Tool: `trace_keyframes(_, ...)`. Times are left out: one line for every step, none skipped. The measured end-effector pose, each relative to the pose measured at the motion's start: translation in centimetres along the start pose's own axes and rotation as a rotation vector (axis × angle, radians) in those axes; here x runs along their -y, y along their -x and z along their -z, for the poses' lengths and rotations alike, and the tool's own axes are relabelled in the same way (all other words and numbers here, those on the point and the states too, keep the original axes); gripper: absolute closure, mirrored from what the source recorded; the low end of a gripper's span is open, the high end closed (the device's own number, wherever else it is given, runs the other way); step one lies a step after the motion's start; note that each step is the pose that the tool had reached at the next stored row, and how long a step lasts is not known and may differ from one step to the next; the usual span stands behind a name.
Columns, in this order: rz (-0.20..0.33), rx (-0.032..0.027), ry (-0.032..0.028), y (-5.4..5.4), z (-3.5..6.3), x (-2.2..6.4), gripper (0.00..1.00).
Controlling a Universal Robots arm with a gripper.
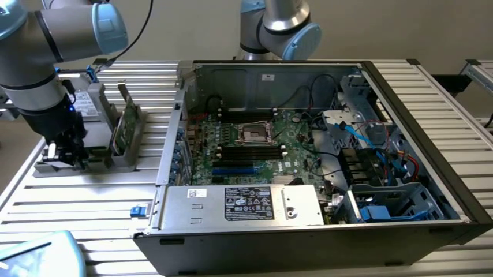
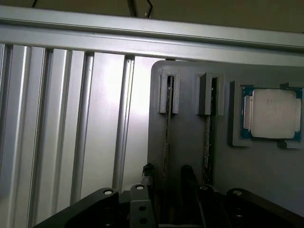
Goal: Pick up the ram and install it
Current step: 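Pick up the ram and move it above insertion slot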
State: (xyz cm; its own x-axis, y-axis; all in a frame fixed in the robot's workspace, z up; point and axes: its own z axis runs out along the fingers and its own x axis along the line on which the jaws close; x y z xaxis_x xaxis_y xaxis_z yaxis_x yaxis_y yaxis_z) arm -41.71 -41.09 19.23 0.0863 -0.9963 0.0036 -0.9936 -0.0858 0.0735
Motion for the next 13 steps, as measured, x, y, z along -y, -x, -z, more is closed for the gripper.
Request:
trace_keyframes(0.000, 0.0000, 0.0000, 0.00, 0.00, 0.00, 0.63)
trace_keyframes(0.000, 0.0000, 0.0000, 0.00, 0.00, 0.00, 0.63)
trace_keyframes(0.000, 0.0000, 0.0000, 0.00, 0.00, 0.00, 0.63)
trace_keyframes(0.000, 0.0000, 0.0000, 0.00, 0.00, 0.00, 0.63)
trace_keyframes(0.000, 0.0000, 0.0000, 0.00, 0.00, 0.00, 0.63)
trace_keyframes(0.000, 0.0000, 0.0000, 0.00, 0.00, 0.00, 0.65)
trace_keyframes(0.000, 0.0000, 0.0000, 0.00, 0.00, 0.00, 0.65)
trace_keyframes(0.000, 0.0000, 0.0000, 0.00, 0.00, 0.00, 0.72)
trace_keyframes(0.000, -0.0001, 0.0001, 0.00, 0.00, 0.00, 0.78)
trace_keyframes(0.000, 0.0000, 0.0002, 0.00, 0.00, 0.00, 0.78)
trace_keyframes(0.000, 0.0000, 0.0003, 0.00, 0.00, 0.00, 0.84)
trace_keyframes(0.000, 0.0000, 0.0004, 0.00, 0.00, 0.00, 0.86)
trace_keyframes(0.000, 0.0000, 0.0006, 0.00, 0.01, 0.00, 0.86)
